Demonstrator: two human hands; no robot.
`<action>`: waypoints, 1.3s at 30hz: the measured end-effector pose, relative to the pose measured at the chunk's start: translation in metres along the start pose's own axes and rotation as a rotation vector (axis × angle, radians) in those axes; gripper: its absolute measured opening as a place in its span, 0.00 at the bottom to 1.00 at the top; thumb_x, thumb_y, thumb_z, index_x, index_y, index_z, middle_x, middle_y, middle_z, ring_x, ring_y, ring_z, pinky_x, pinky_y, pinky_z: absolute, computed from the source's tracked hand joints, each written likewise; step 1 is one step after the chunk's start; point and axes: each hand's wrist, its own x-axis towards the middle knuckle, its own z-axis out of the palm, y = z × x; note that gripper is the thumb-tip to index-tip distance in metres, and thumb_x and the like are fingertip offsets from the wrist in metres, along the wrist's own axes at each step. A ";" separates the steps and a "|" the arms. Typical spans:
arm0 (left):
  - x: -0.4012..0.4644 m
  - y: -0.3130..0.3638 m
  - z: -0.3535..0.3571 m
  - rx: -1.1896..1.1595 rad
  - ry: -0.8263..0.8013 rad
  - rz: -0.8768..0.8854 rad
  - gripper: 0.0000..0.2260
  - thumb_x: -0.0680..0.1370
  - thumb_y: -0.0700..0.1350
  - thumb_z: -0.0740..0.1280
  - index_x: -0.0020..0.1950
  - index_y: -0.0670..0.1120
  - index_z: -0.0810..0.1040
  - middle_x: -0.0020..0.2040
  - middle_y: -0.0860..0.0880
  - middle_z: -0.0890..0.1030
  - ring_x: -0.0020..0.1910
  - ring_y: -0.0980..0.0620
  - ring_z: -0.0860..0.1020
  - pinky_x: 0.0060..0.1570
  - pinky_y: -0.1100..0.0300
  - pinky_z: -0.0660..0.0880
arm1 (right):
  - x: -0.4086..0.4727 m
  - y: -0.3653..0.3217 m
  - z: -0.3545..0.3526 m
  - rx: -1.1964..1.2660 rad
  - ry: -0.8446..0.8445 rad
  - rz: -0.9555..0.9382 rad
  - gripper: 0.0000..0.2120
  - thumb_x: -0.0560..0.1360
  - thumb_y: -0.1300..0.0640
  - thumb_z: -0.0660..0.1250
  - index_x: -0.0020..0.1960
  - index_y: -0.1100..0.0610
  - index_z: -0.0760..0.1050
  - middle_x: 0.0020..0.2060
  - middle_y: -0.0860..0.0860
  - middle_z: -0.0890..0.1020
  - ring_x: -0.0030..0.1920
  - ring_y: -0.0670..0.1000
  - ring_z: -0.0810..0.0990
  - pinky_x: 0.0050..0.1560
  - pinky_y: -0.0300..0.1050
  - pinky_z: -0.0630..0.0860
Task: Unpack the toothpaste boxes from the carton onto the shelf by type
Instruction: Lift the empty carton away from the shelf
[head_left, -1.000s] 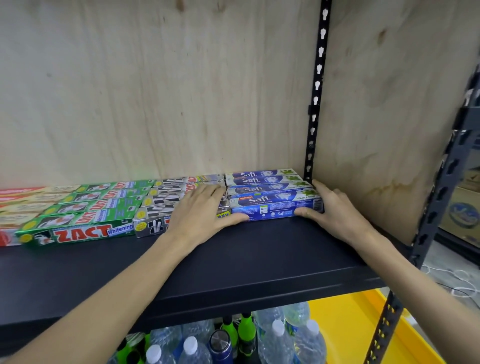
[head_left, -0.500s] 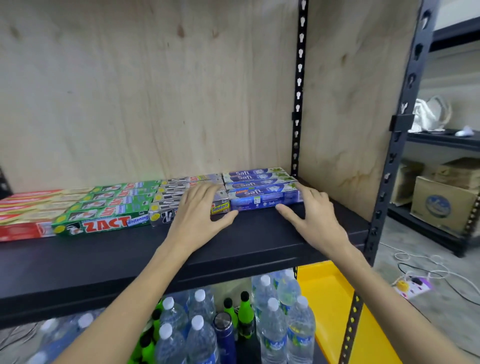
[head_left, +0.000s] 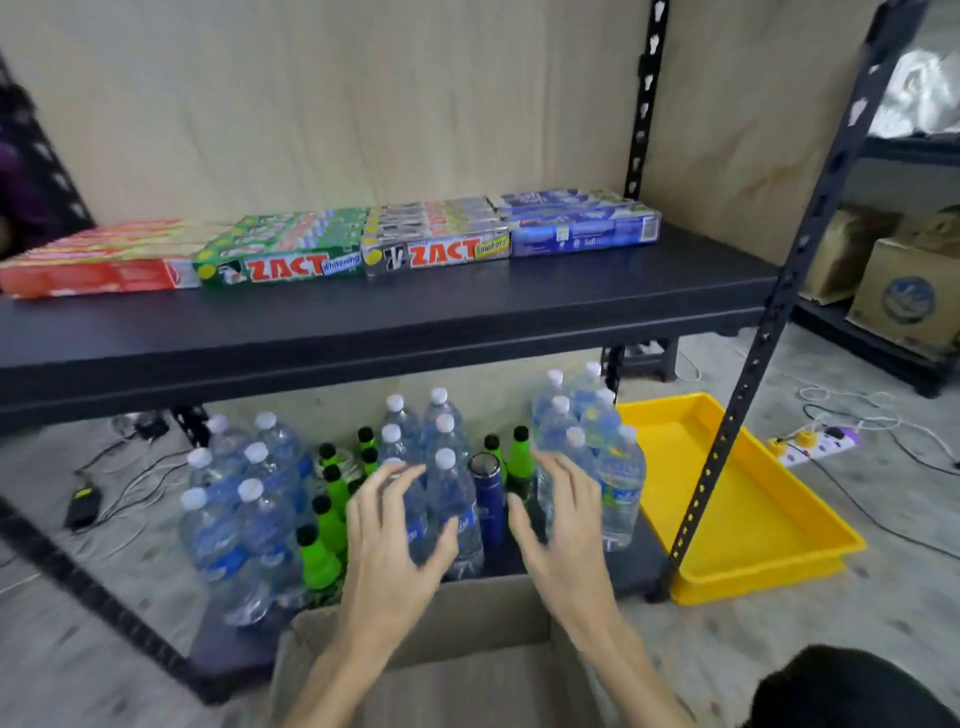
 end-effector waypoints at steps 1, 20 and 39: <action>-0.015 -0.017 0.004 0.021 -0.037 -0.054 0.27 0.75 0.57 0.67 0.72 0.49 0.69 0.69 0.51 0.67 0.70 0.50 0.67 0.71 0.57 0.62 | -0.016 0.010 0.012 -0.020 -0.055 0.019 0.24 0.79 0.52 0.70 0.73 0.54 0.69 0.67 0.47 0.72 0.70 0.48 0.68 0.71 0.47 0.65; -0.213 -0.230 0.008 0.752 -0.683 -0.746 0.37 0.65 0.61 0.79 0.69 0.49 0.71 0.76 0.30 0.56 0.70 0.26 0.63 0.65 0.35 0.65 | -0.183 0.129 0.059 -0.713 -0.624 0.473 0.32 0.67 0.43 0.77 0.68 0.48 0.74 0.70 0.70 0.64 0.62 0.72 0.71 0.59 0.66 0.74; -0.234 -0.275 -0.081 0.367 -0.637 -0.887 0.41 0.75 0.59 0.73 0.80 0.53 0.55 0.59 0.34 0.81 0.54 0.33 0.81 0.51 0.44 0.79 | -0.167 0.065 0.101 -0.390 -0.865 0.587 0.38 0.70 0.48 0.78 0.74 0.57 0.66 0.60 0.61 0.81 0.59 0.64 0.80 0.59 0.56 0.77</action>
